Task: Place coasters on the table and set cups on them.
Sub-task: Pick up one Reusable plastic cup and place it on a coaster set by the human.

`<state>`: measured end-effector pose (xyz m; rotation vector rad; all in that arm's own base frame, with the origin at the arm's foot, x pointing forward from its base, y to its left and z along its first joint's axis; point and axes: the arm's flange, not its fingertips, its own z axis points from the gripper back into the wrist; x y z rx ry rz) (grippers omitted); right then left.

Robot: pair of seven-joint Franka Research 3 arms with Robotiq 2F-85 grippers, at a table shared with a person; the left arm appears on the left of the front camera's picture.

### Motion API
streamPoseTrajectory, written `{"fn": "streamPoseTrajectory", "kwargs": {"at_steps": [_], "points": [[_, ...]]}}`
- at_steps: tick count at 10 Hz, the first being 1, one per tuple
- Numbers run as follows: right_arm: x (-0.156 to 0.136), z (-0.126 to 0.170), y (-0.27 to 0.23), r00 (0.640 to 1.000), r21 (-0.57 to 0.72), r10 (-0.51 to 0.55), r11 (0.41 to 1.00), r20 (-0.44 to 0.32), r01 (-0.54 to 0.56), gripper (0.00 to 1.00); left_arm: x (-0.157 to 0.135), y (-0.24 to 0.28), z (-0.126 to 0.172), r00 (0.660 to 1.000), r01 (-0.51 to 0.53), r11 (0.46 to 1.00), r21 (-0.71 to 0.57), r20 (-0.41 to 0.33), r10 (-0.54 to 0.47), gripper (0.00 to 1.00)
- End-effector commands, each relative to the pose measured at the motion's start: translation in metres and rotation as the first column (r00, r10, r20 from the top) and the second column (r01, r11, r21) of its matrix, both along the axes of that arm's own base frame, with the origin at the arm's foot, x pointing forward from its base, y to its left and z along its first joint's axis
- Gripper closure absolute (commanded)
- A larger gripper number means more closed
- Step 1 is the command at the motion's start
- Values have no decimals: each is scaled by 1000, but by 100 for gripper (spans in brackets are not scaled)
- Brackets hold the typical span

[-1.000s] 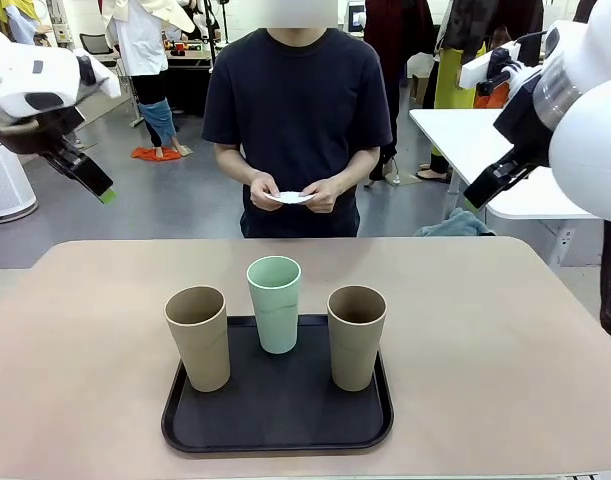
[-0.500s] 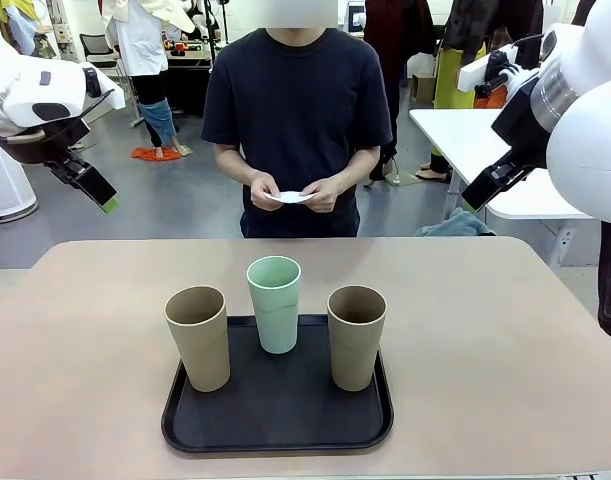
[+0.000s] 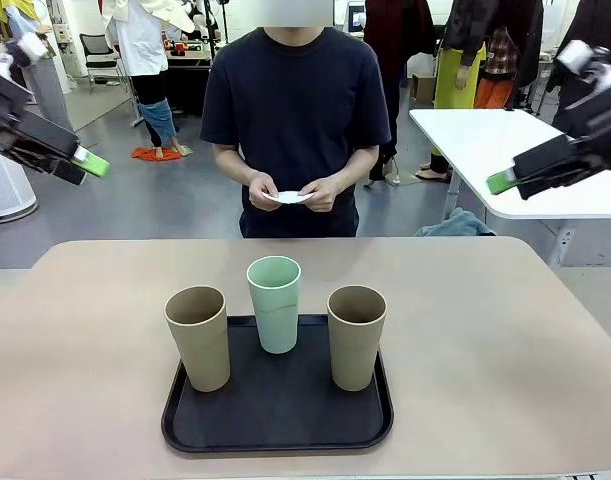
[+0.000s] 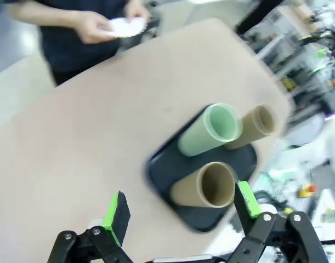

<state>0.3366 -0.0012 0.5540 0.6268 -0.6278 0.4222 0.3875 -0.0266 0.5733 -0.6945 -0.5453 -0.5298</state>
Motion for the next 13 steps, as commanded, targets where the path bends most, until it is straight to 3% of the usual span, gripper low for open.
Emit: {"fn": "streamPoseTrajectory", "kwargs": {"at_steps": [1,2,4,5,8,9,13], "points": [[4,-10,-48,936,595,125,797,-330,103,0,21,43,-14,885,-133,888,-440,-456,-93,0],[3,-18,-69,916,586,116,797,-385,146,0,24,69,-26,846,-221,891,-396,-533,-27,0],[3,-35,-115,879,636,136,741,-458,217,0,24,122,-46,765,-292,847,-444,-641,-72,0],[4,-43,-135,856,652,168,722,-489,231,0,18,140,-51,744,-312,860,-403,-667,-43,0],[-6,-47,-175,823,555,102,784,-559,280,0,-2,196,-54,725,-385,831,-401,-689,3,0],[-13,-45,-186,820,556,91,776,-565,298,0,-10,209,-57,710,-388,844,-369,-704,19,0],[-39,-35,-217,858,542,17,782,-513,308,0,-44,249,-56,689,-463,826,-323,-717,106,0]]}}
